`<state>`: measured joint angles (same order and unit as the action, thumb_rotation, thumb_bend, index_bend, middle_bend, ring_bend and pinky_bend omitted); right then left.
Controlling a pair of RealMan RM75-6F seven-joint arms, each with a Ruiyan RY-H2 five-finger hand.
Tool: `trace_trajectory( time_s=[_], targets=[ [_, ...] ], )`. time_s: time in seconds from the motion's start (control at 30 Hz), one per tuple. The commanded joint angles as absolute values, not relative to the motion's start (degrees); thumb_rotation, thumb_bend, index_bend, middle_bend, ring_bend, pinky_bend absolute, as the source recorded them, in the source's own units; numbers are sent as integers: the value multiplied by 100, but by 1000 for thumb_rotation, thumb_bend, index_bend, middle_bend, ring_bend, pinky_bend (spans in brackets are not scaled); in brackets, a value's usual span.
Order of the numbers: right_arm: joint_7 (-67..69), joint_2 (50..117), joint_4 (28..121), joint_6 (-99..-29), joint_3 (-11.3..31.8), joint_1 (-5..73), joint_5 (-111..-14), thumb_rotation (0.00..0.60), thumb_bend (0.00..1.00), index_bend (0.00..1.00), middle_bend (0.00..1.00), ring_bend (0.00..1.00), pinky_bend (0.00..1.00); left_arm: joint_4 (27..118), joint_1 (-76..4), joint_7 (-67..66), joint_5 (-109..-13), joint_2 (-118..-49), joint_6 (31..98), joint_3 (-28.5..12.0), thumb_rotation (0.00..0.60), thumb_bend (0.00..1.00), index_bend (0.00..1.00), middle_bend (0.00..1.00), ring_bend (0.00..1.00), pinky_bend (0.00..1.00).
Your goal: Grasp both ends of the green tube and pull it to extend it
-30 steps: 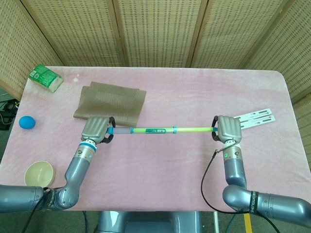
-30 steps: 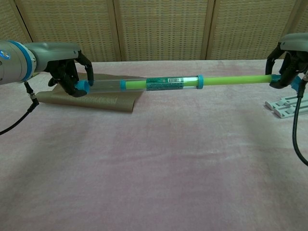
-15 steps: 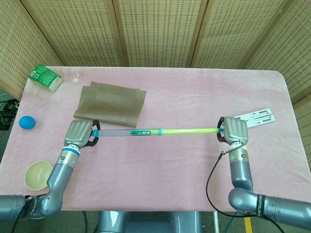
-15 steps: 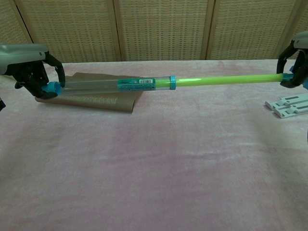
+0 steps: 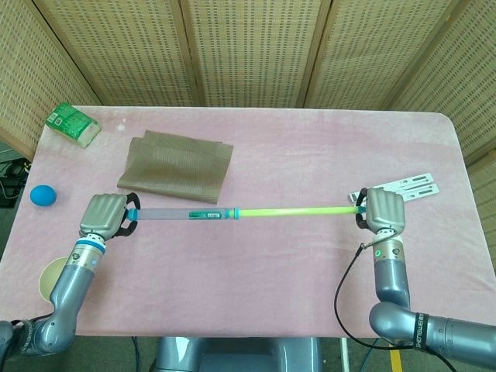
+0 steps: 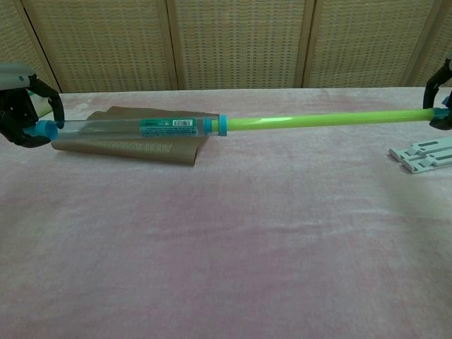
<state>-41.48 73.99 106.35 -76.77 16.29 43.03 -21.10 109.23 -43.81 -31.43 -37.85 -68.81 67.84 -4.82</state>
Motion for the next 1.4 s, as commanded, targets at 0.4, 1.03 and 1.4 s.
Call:
trace_trajectory(
  time_s=[0.4,1.03,1.4],
  targets=[
    [-4081,7232,10620,-7615,1653,4208,-2086,600,660,840,1000,1000,808,10945,-4257,-3126,-3901,-6744,6695,-500,600,471,563,906,803,702],
    [-4493,6890,10784,-7149,1345,4263,-1742,600,209,180,103,172,196,11185,-4310,-3618,-3801,-6535,6460,-334,600,21,0,0,0,112],
    [-3755,6615,10918,-7170,1117,3793,-2575,600,208,154,0,16,74,11533,-3718,-2485,-4857,-6067,6841,-429,600,39,0,0,0,54]
  ],
)
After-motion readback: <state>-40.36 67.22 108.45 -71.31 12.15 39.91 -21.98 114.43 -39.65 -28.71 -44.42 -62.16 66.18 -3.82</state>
